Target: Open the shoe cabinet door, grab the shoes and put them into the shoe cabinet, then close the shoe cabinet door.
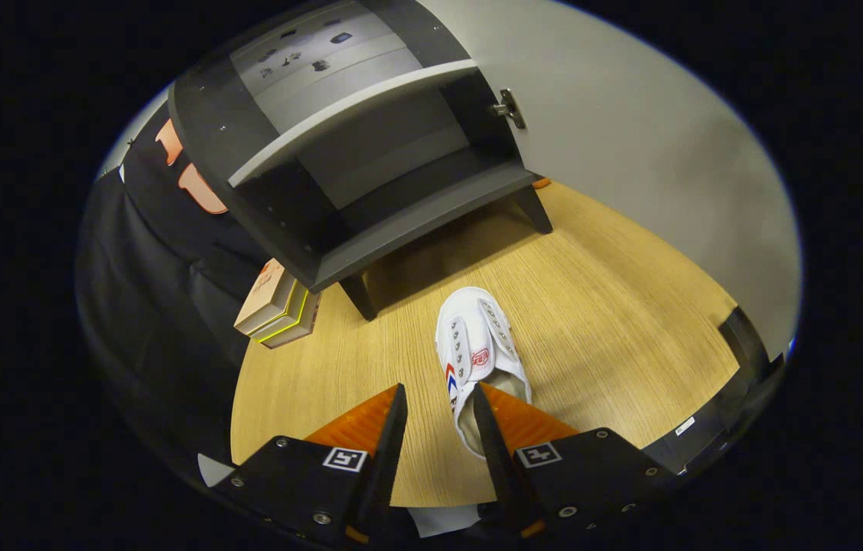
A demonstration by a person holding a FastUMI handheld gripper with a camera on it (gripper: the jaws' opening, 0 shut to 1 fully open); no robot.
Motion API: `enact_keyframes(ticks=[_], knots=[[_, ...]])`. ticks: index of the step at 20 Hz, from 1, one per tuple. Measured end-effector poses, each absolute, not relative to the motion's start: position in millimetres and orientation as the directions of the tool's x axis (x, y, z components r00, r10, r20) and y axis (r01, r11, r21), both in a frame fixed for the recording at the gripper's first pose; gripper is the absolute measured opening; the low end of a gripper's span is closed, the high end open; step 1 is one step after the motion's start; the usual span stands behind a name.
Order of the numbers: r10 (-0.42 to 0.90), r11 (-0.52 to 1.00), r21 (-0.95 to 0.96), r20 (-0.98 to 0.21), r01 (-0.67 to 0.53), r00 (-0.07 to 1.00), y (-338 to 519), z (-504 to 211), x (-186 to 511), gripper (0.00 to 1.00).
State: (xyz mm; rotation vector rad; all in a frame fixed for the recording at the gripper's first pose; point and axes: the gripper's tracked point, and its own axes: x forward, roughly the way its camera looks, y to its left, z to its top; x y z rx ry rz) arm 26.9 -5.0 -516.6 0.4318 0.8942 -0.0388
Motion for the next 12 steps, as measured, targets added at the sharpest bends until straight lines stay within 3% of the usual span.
enact_keyframes(ticks=[6,8,12], knots=[[0.156,0.908,0.349,-0.797,0.233,0.584,-7,-561,34,0.56],[0.159,0.907,0.35,-0.799,0.234,0.58,-5,-569,40,0.49],[0.178,0.904,0.361,-0.805,0.229,0.565,1,-580,51,0.46]])
